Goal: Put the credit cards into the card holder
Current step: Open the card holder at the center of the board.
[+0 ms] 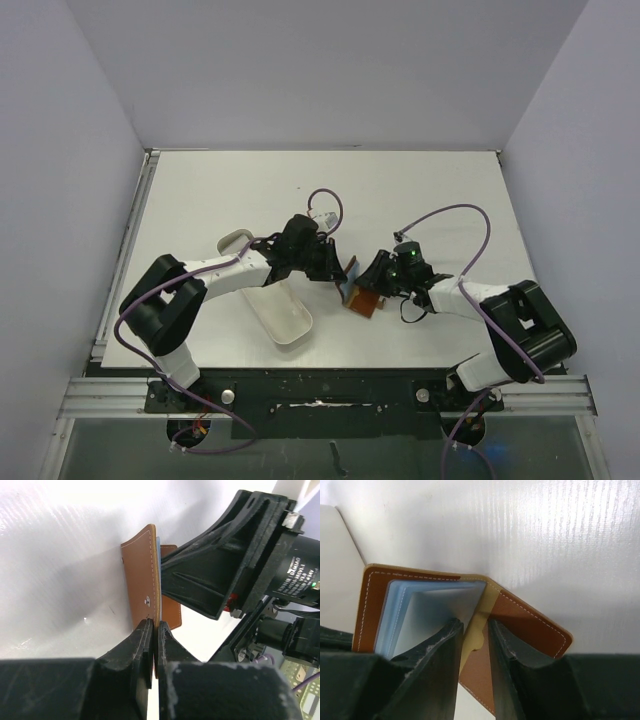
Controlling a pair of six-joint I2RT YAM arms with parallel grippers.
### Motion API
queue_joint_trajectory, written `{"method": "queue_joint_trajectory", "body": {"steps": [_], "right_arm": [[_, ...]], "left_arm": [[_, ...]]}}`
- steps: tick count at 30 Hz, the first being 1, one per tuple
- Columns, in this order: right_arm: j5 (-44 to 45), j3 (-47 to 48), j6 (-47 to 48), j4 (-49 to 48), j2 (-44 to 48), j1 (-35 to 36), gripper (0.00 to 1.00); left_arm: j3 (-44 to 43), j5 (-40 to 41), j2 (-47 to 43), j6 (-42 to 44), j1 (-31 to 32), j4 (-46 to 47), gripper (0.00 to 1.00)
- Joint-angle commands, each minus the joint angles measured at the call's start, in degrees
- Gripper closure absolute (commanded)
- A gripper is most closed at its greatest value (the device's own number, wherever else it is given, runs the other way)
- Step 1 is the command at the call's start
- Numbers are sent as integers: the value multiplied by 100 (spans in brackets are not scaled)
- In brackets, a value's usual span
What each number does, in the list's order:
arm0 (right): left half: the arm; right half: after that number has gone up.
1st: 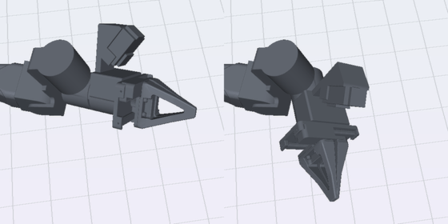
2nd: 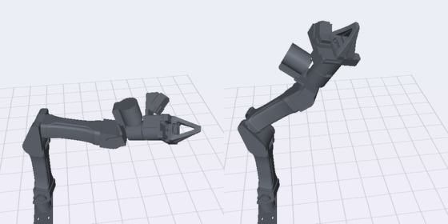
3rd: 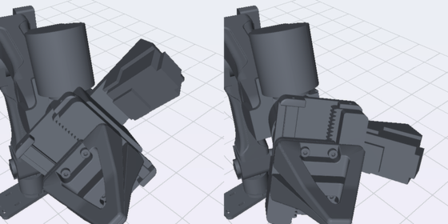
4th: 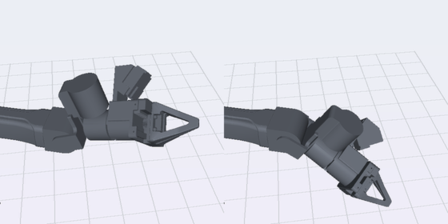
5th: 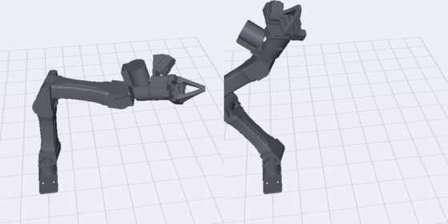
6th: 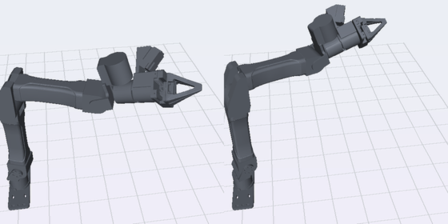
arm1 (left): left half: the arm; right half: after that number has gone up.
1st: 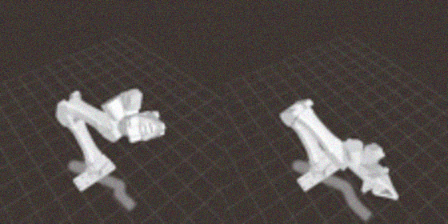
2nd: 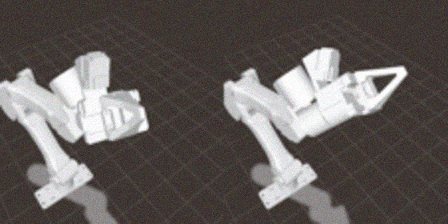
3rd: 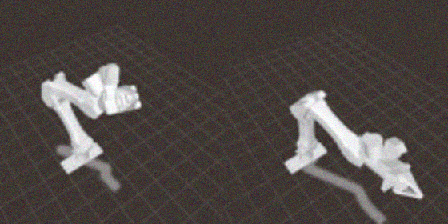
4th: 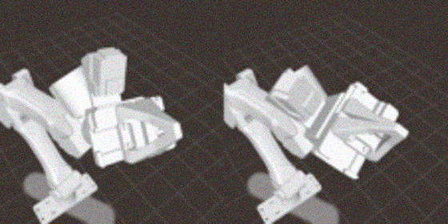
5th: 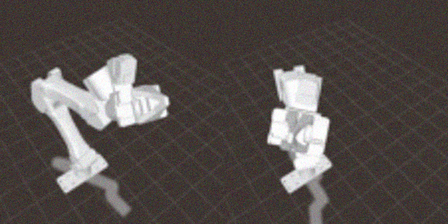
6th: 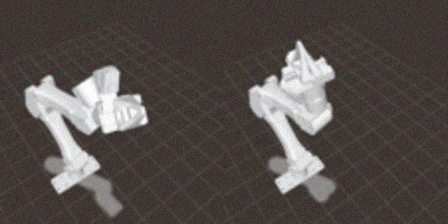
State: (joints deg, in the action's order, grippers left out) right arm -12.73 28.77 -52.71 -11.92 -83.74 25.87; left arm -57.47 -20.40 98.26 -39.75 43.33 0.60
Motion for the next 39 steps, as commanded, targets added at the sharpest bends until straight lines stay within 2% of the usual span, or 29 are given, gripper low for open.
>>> {"method": "queue_joint_trajectory", "body": {"steps": [1, 11, 16, 31, 39], "right_arm": [[-123, 64, 50, -75, 448, -49, 68], [-95, 25, -509, 63, 1324, -95, 45], [-25, 91, -636, 25, 1497, -80, 39], [-466, 157, -943, -950, 432, -63, 40], [-563, 205, -1018, -1165, 69, -59, 41]], "left_arm": [[-191, 370, -352, 216, -18, 16, 100], [-205, 803, -483, 344, -18, -179, 100], [-151, 769, -466, 229, 4, -73, 100], [-97, 899, -440, 143, 92, -70, 100], [-117, 897, -430, 157, 105, -69, 100]]}}
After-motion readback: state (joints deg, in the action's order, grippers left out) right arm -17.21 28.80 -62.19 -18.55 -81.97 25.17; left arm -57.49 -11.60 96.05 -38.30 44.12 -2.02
